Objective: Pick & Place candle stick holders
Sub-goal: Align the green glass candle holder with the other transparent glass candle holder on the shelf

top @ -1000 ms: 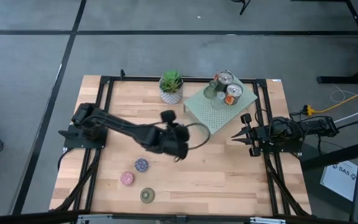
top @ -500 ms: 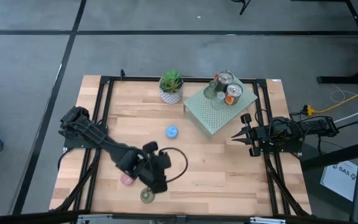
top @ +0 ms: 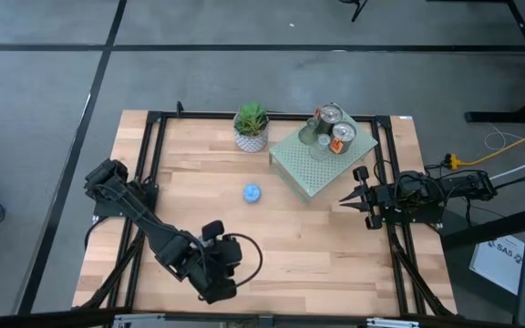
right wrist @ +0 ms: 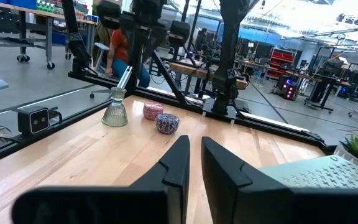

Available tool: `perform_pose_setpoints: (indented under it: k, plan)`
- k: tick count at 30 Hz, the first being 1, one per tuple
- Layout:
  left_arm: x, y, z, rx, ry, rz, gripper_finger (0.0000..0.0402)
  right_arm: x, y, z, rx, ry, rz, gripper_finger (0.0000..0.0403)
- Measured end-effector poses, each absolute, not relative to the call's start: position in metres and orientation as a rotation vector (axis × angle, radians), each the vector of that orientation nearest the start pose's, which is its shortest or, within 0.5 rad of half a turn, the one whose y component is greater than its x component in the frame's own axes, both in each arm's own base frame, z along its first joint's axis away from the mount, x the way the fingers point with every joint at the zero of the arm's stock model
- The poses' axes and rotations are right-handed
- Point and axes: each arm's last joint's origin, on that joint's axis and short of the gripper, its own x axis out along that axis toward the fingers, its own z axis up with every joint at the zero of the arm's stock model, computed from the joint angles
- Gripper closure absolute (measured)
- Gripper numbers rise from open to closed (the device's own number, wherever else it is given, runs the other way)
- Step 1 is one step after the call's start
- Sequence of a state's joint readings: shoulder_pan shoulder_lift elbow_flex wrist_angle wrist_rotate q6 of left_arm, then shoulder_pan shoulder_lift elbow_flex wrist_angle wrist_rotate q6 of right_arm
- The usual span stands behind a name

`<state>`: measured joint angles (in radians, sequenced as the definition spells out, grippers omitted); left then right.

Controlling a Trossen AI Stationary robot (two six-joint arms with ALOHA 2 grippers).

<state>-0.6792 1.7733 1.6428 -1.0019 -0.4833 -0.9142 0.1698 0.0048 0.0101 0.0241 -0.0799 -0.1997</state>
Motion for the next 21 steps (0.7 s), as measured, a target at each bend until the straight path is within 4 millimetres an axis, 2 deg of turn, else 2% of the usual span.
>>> perform_pose_setpoints:
  k: [6, 11, 21]
  plan:
    - [0.294, -0.224, 0.307, -0.318, 0.951, 0.156, 0.0242, 0.095, 0.019, 0.169, -0.197, -0.054, 0.246, 0.0359]
    - [0.293, -0.237, 0.309, -0.478, 0.977, 0.078, 0.0234, 0.095, 0.019, 0.169, -0.197, -0.054, 0.246, 0.0359]
    - [0.277, -0.258, 0.306, -0.379, 0.933, 0.062, 0.0256, 0.095, 0.019, 0.169, -0.197, -0.054, 0.246, 0.0359]
